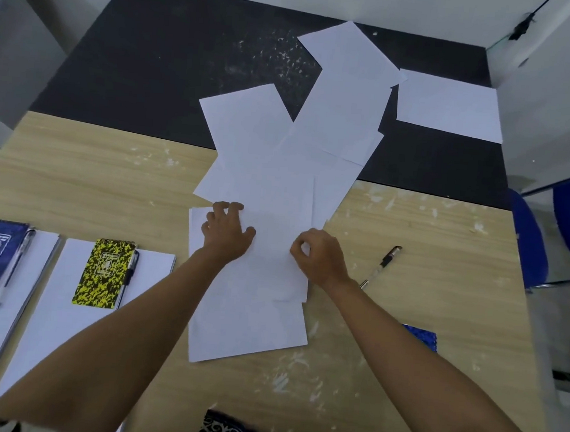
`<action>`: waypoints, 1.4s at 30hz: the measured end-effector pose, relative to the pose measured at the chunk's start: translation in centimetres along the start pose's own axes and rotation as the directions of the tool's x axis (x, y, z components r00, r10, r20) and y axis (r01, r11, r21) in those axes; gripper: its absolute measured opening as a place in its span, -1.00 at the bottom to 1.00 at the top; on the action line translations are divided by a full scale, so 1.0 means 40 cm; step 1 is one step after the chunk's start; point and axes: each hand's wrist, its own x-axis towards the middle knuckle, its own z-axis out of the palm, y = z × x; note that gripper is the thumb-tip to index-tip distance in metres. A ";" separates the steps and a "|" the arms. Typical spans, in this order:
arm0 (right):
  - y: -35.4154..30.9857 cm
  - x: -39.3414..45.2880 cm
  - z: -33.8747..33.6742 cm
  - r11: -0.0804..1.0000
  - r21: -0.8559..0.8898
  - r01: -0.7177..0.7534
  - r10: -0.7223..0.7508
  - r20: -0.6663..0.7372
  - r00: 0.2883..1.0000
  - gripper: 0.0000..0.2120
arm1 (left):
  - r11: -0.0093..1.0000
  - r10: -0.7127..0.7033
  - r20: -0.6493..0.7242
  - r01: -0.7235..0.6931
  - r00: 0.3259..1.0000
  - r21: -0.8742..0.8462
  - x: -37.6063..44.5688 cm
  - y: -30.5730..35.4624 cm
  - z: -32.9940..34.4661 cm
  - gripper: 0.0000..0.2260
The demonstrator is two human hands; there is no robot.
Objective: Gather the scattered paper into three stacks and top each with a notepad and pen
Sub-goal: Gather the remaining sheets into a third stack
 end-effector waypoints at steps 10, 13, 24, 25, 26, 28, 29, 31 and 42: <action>0.083 0.286 -0.046 0.964 -0.084 -0.251 0.245 -0.084 0.966 -0.66 | 0.906 -0.370 -0.096 0.335 0.924 -0.259 0.236 0.094 -0.019 -0.33; 0.122 0.364 -0.058 0.936 -0.191 -0.294 0.283 -0.085 0.955 -0.53 | 0.871 -0.456 -0.104 0.420 0.884 -0.253 0.298 0.100 -0.021 -0.27; 0.179 0.434 -0.025 0.868 -0.369 -0.333 0.365 0.017 0.931 -0.18 | 0.836 -0.442 -0.261 0.289 0.858 -0.466 0.385 0.086 -0.026 -0.39; 0.179 0.433 -0.024 0.870 -0.361 -0.335 0.363 0.012 0.932 -0.18 | 0.821 -0.424 -0.268 0.242 0.865 -0.518 0.389 0.082 -0.028 -0.40; 0.178 0.433 -0.024 0.871 -0.357 -0.338 0.364 0.006 0.932 -0.17 | 0.801 -0.412 -0.272 0.203 0.869 -0.563 0.393 0.082 -0.033 -0.42; 0.178 0.436 -0.025 0.869 -0.351 -0.349 0.373 0.001 0.928 -0.16 | 0.777 -0.407 -0.253 0.188 0.877 -0.600 0.403 0.083 -0.050 -0.47; 0.177 0.438 -0.026 0.867 -0.350 -0.355 0.378 -0.001 0.926 -0.16 | 0.776 -0.399 -0.228 0.195 0.888 -0.600 0.408 0.084 -0.059 -0.52; 0.175 0.441 -0.028 0.858 -0.365 -0.362 0.381 -0.022 0.924 -0.14 | 0.776 -0.365 -0.175 0.195 0.915 -0.600 0.412 0.084 -0.076 -0.59; 0.163 0.414 -0.021 0.825 -0.404 -0.394 0.343 -0.195 0.919 -0.44 | 0.812 -0.176 -0.157 0.054 0.972 -0.581 0.366 0.054 -0.097 -0.71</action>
